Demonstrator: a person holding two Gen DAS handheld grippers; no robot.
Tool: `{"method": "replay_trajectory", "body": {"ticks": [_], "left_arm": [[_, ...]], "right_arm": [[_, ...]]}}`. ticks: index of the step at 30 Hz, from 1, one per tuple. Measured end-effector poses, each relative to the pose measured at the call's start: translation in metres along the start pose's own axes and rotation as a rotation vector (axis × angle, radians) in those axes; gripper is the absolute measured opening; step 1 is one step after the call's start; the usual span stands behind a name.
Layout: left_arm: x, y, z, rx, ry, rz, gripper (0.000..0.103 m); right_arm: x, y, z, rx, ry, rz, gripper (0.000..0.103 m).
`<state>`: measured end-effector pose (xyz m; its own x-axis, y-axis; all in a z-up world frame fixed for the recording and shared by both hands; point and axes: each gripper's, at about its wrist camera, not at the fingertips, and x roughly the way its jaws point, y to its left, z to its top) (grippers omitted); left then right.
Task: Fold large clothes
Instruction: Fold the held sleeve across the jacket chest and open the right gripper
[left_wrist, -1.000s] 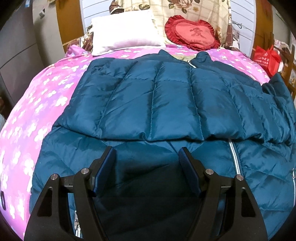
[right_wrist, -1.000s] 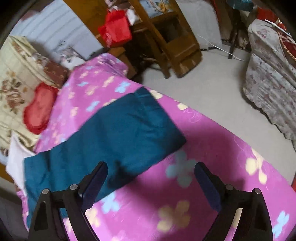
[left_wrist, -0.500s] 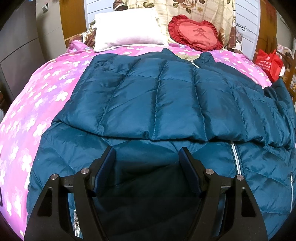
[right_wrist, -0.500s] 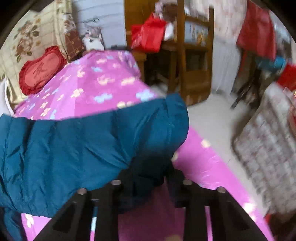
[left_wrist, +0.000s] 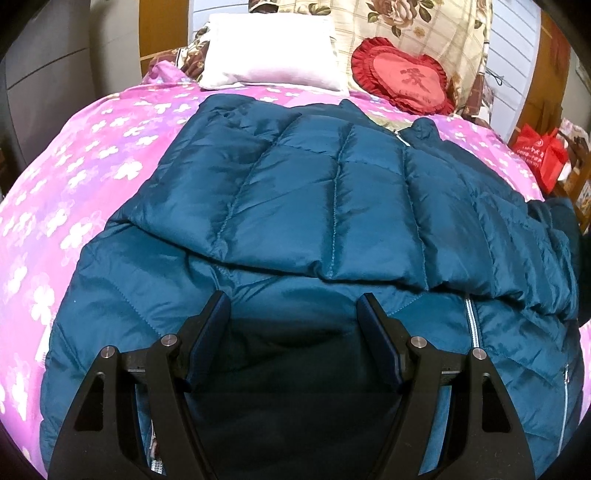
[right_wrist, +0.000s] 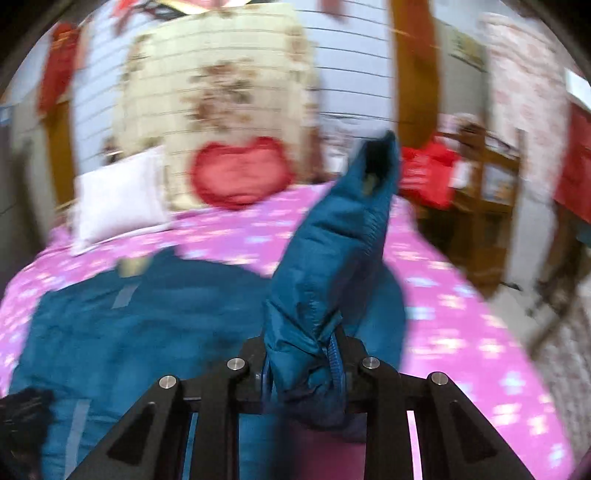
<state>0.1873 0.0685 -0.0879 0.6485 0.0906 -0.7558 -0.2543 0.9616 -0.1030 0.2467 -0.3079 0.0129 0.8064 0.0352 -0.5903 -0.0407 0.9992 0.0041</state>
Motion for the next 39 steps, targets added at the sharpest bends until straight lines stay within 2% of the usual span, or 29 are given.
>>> {"method": "replay_trajectory", "body": {"ticks": [3, 5, 9, 11, 12, 14, 15, 16, 19, 21, 23, 26, 27, 28, 30, 34, 36, 39], "left_arm": [[0.0, 0.0, 0.0, -0.002, 0.0, -0.002, 0.072], [0.0, 0.002, 0.0, -0.01, -0.001, -0.01, 0.072], [0.0, 0.002, 0.0, -0.016, -0.001, -0.013, 0.072], [0.0, 0.003, 0.0, -0.018, 0.001, -0.014, 0.072], [0.0, 0.003, 0.0, -0.018, 0.001, -0.014, 0.072], [-0.001, 0.002, 0.0, -0.015, 0.002, -0.013, 0.073], [0.0, 0.002, -0.001, -0.012, 0.003, -0.014, 0.075], [0.0, 0.002, -0.001, -0.011, 0.004, -0.017, 0.077], [0.001, 0.0, -0.001, -0.007, 0.006, -0.023, 0.079], [-0.003, 0.002, 0.0, -0.015, 0.001, -0.044, 0.079], [-0.013, 0.004, 0.0, -0.048, 0.003, -0.107, 0.079], [-0.03, -0.003, 0.002, -0.09, -0.006, -0.187, 0.079], [-0.034, -0.01, 0.004, -0.085, -0.01, -0.2, 0.079], [-0.039, -0.019, 0.006, -0.074, -0.015, -0.217, 0.079], [-0.046, -0.038, 0.014, -0.062, -0.019, -0.263, 0.079], [-0.044, -0.082, 0.034, 0.001, -0.017, -0.354, 0.083], [-0.03, -0.098, 0.04, 0.028, 0.007, -0.347, 0.083], [-0.004, -0.106, 0.044, 0.003, 0.082, -0.331, 0.083]], "right_arm": [[0.023, 0.076, -0.015, -0.053, 0.04, 0.134, 0.025], [0.037, 0.116, -0.026, -0.101, 0.061, 0.19, 0.025], [0.061, 0.151, -0.047, -0.124, 0.131, 0.28, 0.025], [0.067, 0.162, -0.057, -0.135, 0.167, 0.282, 0.032], [0.065, 0.163, -0.06, -0.136, 0.164, 0.29, 0.043], [0.056, 0.157, -0.062, -0.114, 0.149, 0.321, 0.058], [0.05, 0.153, -0.062, -0.101, 0.141, 0.332, 0.073], [0.041, 0.147, -0.063, -0.081, 0.129, 0.342, 0.082], [0.012, 0.13, -0.069, -0.017, 0.126, 0.36, 0.082], [-0.007, 0.11, -0.077, 0.021, 0.152, 0.308, 0.082], [-0.023, 0.087, -0.093, 0.066, 0.171, 0.245, 0.083], [-0.03, 0.055, -0.118, 0.118, 0.152, 0.162, 0.085], [-0.025, 0.044, -0.124, 0.153, 0.181, 0.127, 0.085], [-0.016, 0.033, -0.128, 0.201, 0.25, 0.091, 0.085], [-0.009, 0.023, -0.131, 0.239, 0.286, 0.102, 0.085], [-0.001, 0.032, -0.129, 0.17, 0.317, 0.097, 0.085], [0.001, 0.041, -0.129, 0.127, 0.331, 0.096, 0.085], [0.003, 0.047, -0.128, 0.101, 0.347, 0.104, 0.085]]}}
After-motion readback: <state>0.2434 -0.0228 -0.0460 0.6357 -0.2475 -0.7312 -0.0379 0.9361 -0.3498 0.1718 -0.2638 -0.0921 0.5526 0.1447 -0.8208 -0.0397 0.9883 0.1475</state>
